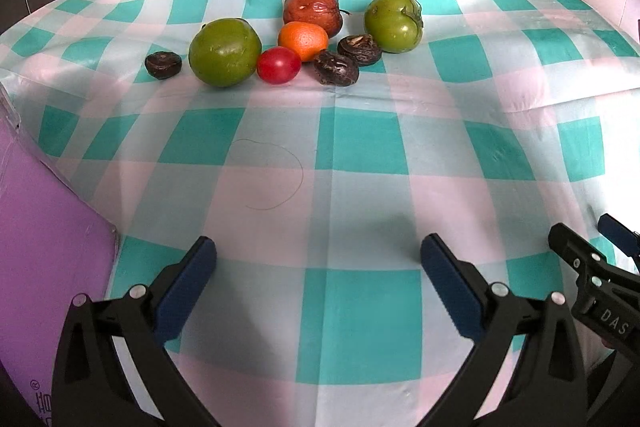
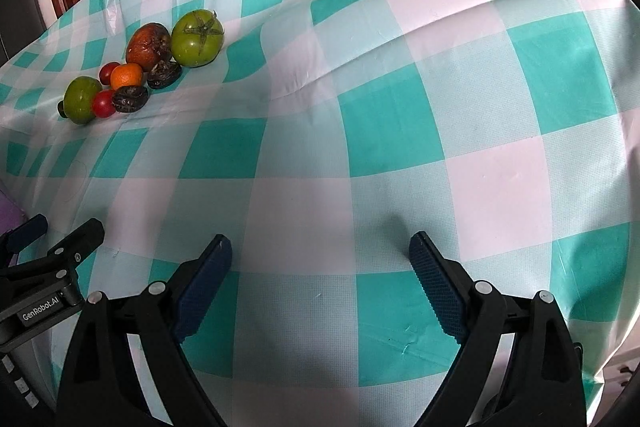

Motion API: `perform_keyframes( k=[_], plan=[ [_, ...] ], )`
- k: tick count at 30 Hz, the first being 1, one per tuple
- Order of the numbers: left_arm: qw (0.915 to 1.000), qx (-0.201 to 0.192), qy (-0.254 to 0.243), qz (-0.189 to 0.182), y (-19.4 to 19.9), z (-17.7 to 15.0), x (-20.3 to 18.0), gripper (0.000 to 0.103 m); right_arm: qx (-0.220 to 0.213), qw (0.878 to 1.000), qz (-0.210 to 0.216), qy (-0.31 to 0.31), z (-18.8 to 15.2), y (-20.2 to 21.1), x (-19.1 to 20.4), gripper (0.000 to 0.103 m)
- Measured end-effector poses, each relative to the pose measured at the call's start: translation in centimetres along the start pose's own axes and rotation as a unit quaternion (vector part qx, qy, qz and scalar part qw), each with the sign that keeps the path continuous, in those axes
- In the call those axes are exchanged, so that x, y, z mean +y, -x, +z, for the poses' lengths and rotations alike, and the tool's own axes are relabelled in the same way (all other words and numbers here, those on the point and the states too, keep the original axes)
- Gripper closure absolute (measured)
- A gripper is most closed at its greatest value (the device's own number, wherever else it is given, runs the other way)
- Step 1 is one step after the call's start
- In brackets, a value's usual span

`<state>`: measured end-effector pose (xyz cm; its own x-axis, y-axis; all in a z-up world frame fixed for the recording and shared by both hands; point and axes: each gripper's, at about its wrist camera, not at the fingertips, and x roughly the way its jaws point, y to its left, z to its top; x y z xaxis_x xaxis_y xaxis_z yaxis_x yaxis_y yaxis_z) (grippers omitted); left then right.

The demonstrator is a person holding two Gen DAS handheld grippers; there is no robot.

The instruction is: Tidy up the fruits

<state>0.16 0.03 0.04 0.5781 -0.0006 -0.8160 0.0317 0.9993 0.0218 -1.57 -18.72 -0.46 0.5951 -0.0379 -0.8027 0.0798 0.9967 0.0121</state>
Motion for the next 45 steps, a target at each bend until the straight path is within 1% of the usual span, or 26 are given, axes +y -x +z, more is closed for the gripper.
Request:
perform_keyframes(
  k=[13,18,21,25,27,28,30,31,32,35,36,37,38,39,40,41,45],
  plan=[
    [1.0000,0.000,0.000,0.002,0.0,0.1,0.0,0.001,0.000,1.000,-0.004,-0.005,0.2,0.0,0.1,0.015],
    [0.9992,0.000,0.034,0.023,-0.1,0.1,0.0,0.001,-0.001,1.000,-0.015,-0.018,0.4,-0.2,0.4,0.015],
    [0.9993,0.004,0.030,0.021,-0.2,0.3,0.0,0.001,-0.001,1.000,-0.020,-0.023,0.4,-0.3,0.5,0.015],
    [0.9999,0.010,0.010,0.006,-1.1,1.7,0.1,0.001,0.001,0.999,-0.023,-0.029,0.8,-0.6,0.5,0.015],
    [0.9998,0.005,0.018,-0.001,-1.5,2.3,0.7,0.001,0.014,0.999,-0.022,-0.021,1.5,-0.9,0.6,0.016],
    [0.9996,0.001,0.026,-0.009,-1.5,2.5,1.0,0.001,0.011,0.999,-0.027,-0.014,2.0,-1.0,0.8,0.016],
    [0.9988,-0.011,0.041,-0.025,-1.4,2.7,1.6,0.001,-0.048,0.998,-0.035,-0.004,3.2,-0.3,1.3,0.017],
    [0.9984,-0.015,0.044,-0.030,-1.3,2.7,1.8,0.001,-0.068,0.997,-0.028,0.003,4.0,0.0,1.6,0.017],
    [0.9981,-0.020,0.045,-0.036,-1.1,2.6,1.8,0.001,-0.077,0.997,-0.012,0.012,5.1,0.0,2.0,0.017],
    [0.9978,-0.039,0.039,-0.035,-0.4,2.5,1.5,0.001,-0.096,0.993,0.055,0.040,9.2,-0.8,4.1,0.017],
    [0.9973,-0.042,0.039,-0.046,-0.4,2.4,1.5,0.001,-0.099,0.992,0.059,0.054,10.4,-1.4,5.0,0.017],
    [0.9966,-0.042,0.042,-0.057,-0.4,2.4,1.7,0.001,-0.097,0.991,0.064,0.064,11.1,-1.9,5.7,0.017],
    [0.9957,-0.039,0.051,-0.066,-0.6,2.4,2.0,0.001,-0.091,0.990,0.076,0.071,12.0,-2.8,6.4,0.017],
    [0.9951,-0.038,0.056,-0.072,-0.7,2.4,2.3,0.001,-0.076,0.989,0.100,0.075,13.0,-4.1,7.2,0.018],
    [0.9943,-0.039,0.061,-0.078,-0.7,2.4,2.5,0.001,-0.063,0.989,0.114,0.074,13.9,-5.3,7.7,0.020],
    [0.9937,-0.041,0.063,-0.083,-0.7,2.3,2.6,0.001,-0.055,0.989,0.117,0.070,14.6,-6.4,8.1,0.024],
    [0.9936,-0.036,0.059,-0.088,-1.0,2.4,2.3,0.001,-0.029,0.989,0.134,0.055,16.4,-9.4,9.3,0.025]
  ],
)
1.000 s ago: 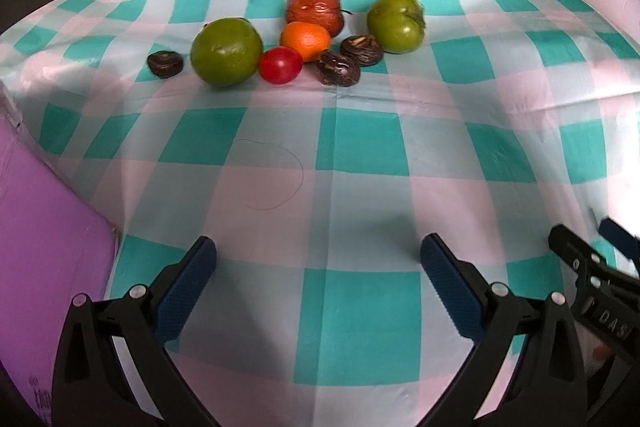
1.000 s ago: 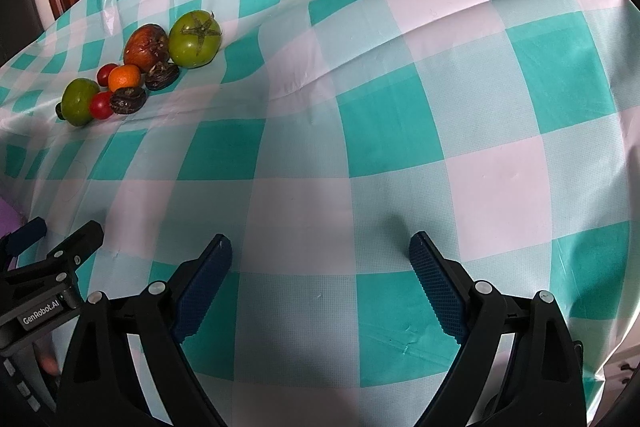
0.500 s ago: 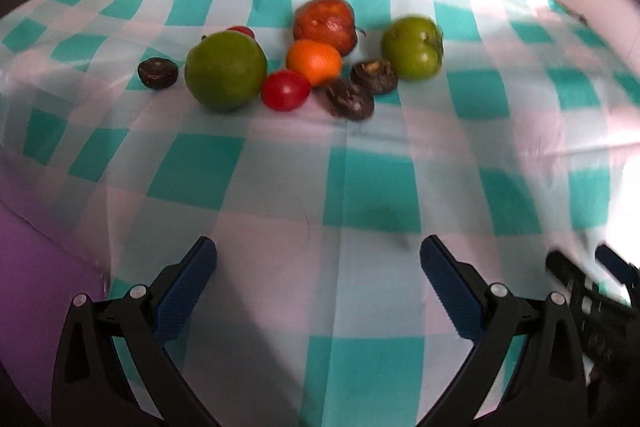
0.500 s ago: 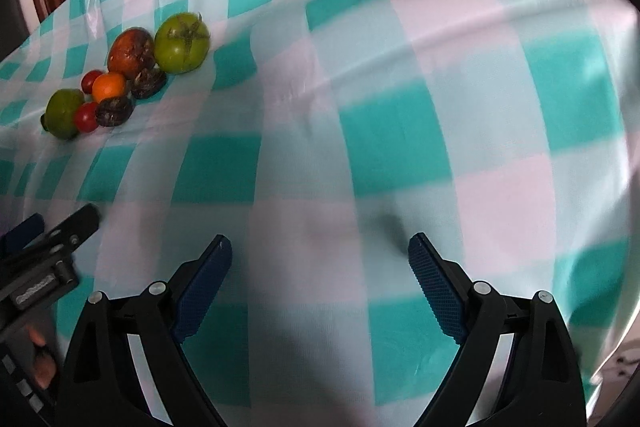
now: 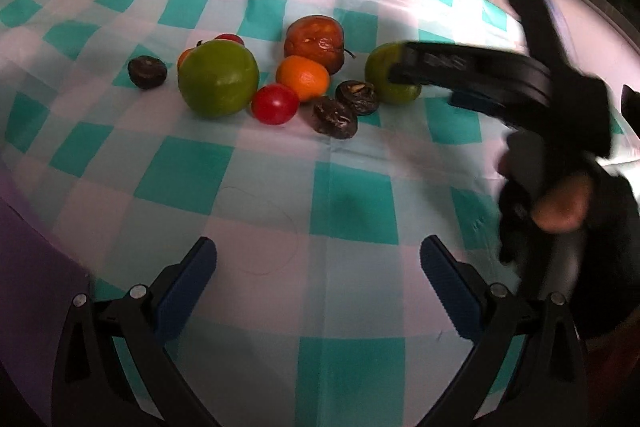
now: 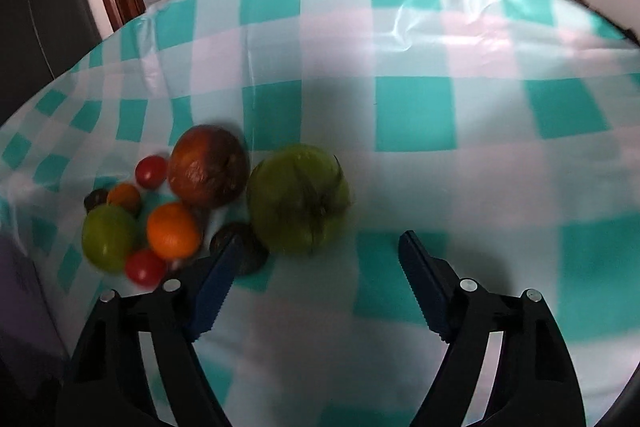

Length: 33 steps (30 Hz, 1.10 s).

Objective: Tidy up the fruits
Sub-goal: 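Grasp the green tomato with the right tool while the left tool grasps a dark dried fruit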

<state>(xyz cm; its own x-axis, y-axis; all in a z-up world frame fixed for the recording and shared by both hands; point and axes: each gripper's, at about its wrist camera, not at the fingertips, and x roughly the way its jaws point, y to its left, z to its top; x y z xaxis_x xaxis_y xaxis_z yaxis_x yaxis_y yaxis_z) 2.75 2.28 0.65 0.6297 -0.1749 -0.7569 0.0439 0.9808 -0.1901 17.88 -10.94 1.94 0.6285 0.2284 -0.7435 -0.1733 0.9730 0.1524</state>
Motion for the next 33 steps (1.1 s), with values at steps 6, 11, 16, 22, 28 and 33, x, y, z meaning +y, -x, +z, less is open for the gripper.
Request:
perform_keyframes(
  k=[6,11,16,22,28,33],
  plan=[
    [1.0000,0.004,-0.002,-0.001,-0.3,0.0,0.0,0.001,0.014,1.000,0.005,-0.007,0.6,-2.7,0.5,0.030],
    [1.0000,0.004,0.000,-0.002,-0.2,0.0,0.1,0.001,-0.006,0.999,0.033,-0.031,-0.8,-0.5,0.2,0.045],
    [1.0000,0.003,0.001,-0.002,-0.2,0.0,0.1,0.001,-0.083,0.994,0.013,-0.073,-3.9,7.3,-1.8,0.081],
    [0.9999,0.008,-0.001,0.008,-0.3,0.1,0.0,0.001,-0.092,0.993,-0.009,-0.069,-8.0,11.7,-3.0,0.093],
    [0.9996,0.014,-0.011,0.023,-0.3,0.0,-0.5,0.001,-0.074,0.994,-0.033,-0.067,-8.9,10.3,-4.3,0.019],
    [0.9997,0.013,-0.008,0.021,-0.2,0.0,-0.3,0.001,-0.054,0.995,-0.087,-0.020,-7.7,8.5,-3.3,0.015]
  ],
)
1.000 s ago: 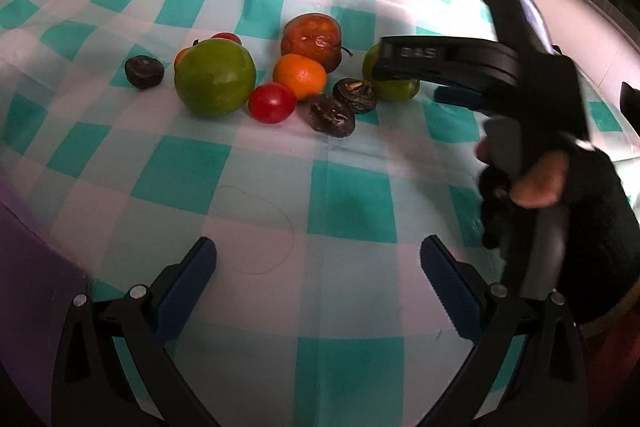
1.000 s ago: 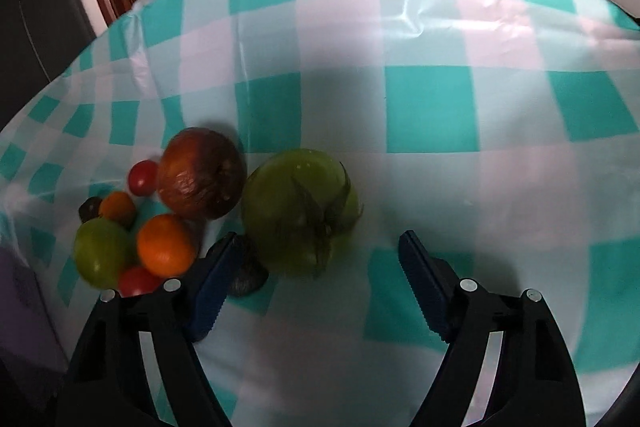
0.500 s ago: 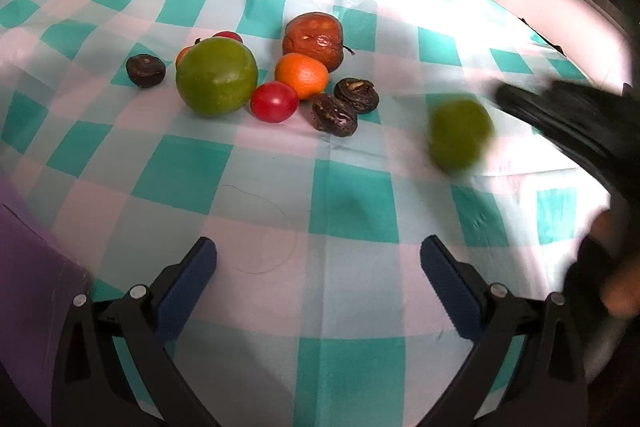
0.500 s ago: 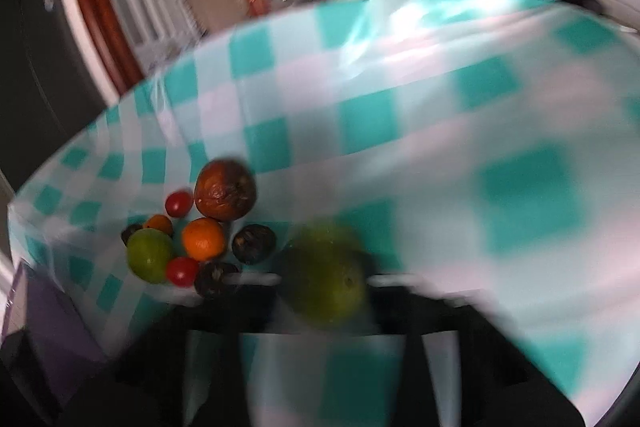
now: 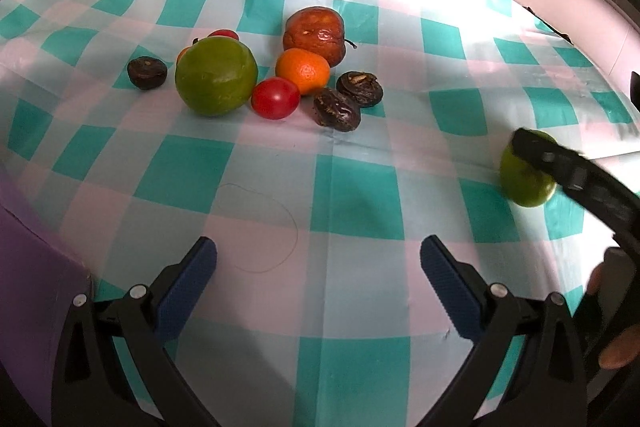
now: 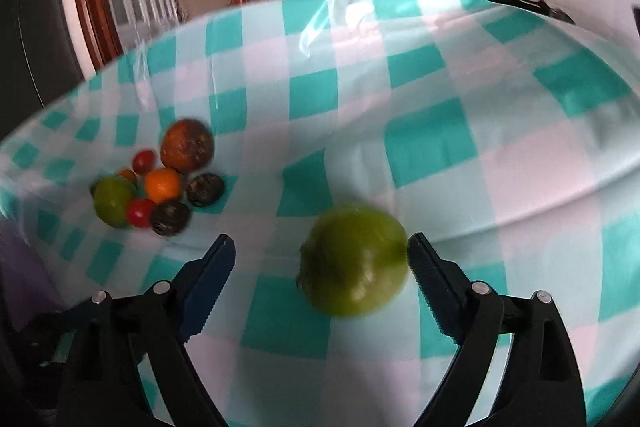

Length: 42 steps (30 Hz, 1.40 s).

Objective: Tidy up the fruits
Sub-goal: 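Grasp the green tomato with the right tool while the left tool grasps a dark dried fruit, then lift both held fruits and carry them toward the white purple-rimmed box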

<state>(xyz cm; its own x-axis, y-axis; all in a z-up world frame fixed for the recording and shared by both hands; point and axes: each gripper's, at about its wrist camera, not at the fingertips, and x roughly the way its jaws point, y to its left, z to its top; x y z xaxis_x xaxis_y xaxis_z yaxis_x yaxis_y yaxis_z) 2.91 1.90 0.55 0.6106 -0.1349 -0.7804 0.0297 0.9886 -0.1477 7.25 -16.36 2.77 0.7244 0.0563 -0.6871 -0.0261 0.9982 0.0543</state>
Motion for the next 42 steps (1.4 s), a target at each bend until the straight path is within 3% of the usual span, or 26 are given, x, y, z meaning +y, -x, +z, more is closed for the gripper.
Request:
perform_keyframes(
  k=[4,6,7,14,18,23,27,29,31,35,42],
  plan=[
    [1.0000,-0.002,0.005,-0.007,0.1,0.0,0.2,0.001,0.060,0.997,-0.038,0.027,-0.6,-2.9,0.3,0.025],
    [0.9999,-0.003,0.006,-0.008,0.1,0.0,0.2,0.001,0.069,0.996,-0.046,0.024,-1.3,-3.2,0.1,0.041],
    [0.9999,-0.003,0.005,-0.008,0.1,0.0,0.2,0.001,0.063,0.997,-0.041,0.015,-1.3,-2.9,-0.3,0.043],
    [1.0000,0.004,0.003,0.007,-0.2,0.3,-0.3,0.001,0.030,0.998,0.004,-0.057,-3.3,0.4,-2.2,0.047],
    [0.9999,0.011,0.002,0.012,-1.8,1.9,-2.1,0.002,0.025,0.997,0.008,-0.078,-3.8,1.0,-2.3,0.047],
    [0.9995,0.007,-0.018,0.026,-4.4,4.5,-4.1,0.020,0.004,0.994,0.024,-0.110,-3.9,1.5,-3.5,0.055],
    [0.9991,0.001,-0.015,0.039,-6.7,7.3,-4.4,0.033,0.000,0.994,0.023,-0.107,-3.8,1.3,-3.2,0.055],
    [0.9988,0.000,-0.018,0.045,-7.1,7.8,-4.5,0.043,-0.001,0.994,0.025,-0.108,-3.7,1.2,-3.2,0.055],
    [0.9985,-0.003,-0.019,0.051,-7.2,7.9,-4.4,0.067,-0.003,0.993,0.029,-0.111,-3.7,1.1,-3.4,0.055],
    [0.9992,-0.005,-0.024,0.031,-6.8,7.3,-4.1,0.067,-0.007,0.993,0.029,-0.111,-3.9,1.2,-3.5,0.055],
    [0.9990,-0.004,-0.032,0.031,-6.7,7.0,-3.8,0.067,0.009,0.995,0.025,-0.098,-3.6,0.4,-2.9,0.052]
  ],
)
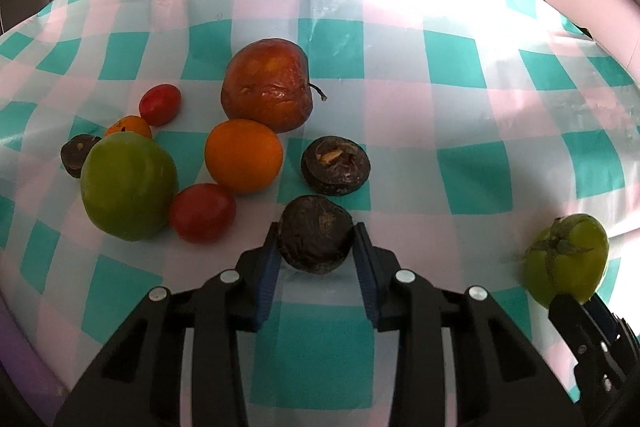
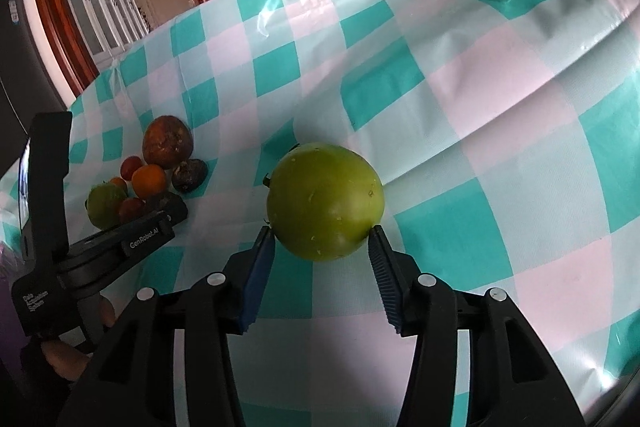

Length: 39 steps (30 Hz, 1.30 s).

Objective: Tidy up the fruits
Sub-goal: 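Lift both held fruits and carry them toward the white purple-rimmed box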

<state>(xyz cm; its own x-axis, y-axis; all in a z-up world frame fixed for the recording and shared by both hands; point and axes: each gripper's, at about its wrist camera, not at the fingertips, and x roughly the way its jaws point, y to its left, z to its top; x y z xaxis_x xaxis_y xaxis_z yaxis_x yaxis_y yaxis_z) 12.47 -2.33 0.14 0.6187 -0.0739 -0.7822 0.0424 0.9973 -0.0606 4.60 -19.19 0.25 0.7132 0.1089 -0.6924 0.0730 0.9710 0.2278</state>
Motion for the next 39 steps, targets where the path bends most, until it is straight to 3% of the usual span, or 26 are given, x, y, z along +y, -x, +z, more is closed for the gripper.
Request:
perform_keyframes(
  k=[3,7,10,22,25,27,31,33,37,38,39],
  plan=[
    [0.9999,-0.001,0.003,-0.012,0.2,-0.1,0.3,0.067,0.024,1.000,-0.013,0.007,0.5,-1.4,0.4,0.048],
    [0.9996,-0.003,0.006,-0.029,0.3,-0.4,0.8,0.067,0.014,1.000,-0.015,0.005,1.2,-1.9,0.4,0.049],
    [0.9988,-0.007,0.011,-0.046,0.5,-0.3,1.4,0.068,0.008,1.000,0.007,-0.012,1.1,-1.7,-0.3,0.051],
    [0.9975,-0.059,0.027,-0.028,4.4,-2.5,2.3,0.068,-0.022,0.997,0.059,-0.052,0.9,-0.6,-1.6,0.056],
    [0.9964,-0.078,0.027,-0.021,6.0,-3.3,2.4,0.068,-0.032,0.996,0.066,-0.054,0.8,0.0,-1.7,0.066],
    [0.9954,-0.089,0.028,-0.021,7.3,-3.9,2.3,0.068,-0.031,0.995,0.074,-0.057,0.7,0.1,-1.6,0.100],
    [0.9966,-0.079,0.015,-0.019,7.7,-5.0,1.9,0.067,0.005,0.997,0.057,-0.052,0.5,-0.8,-1.1,0.099],
    [0.9973,-0.062,0.019,-0.035,7.2,-5.3,1.9,0.067,0.009,0.998,0.045,-0.044,0.6,-0.8,-0.8,0.086],
    [0.9964,-0.057,0.043,-0.045,6.9,-5.3,2.8,0.067,0.000,1.000,0.021,-0.015,1.9,-0.4,0.6,0.081],
    [0.9960,-0.057,0.050,-0.047,6.9,-5.3,3.1,0.067,0.008,1.000,0.018,0.009,2.8,-1.1,1.6,0.066],
    [0.9952,-0.057,0.060,-0.052,7.1,-5.3,3.5,0.067,0.013,0.999,0.028,0.025,3.4,-1.7,2.4,0.009]
  ],
)
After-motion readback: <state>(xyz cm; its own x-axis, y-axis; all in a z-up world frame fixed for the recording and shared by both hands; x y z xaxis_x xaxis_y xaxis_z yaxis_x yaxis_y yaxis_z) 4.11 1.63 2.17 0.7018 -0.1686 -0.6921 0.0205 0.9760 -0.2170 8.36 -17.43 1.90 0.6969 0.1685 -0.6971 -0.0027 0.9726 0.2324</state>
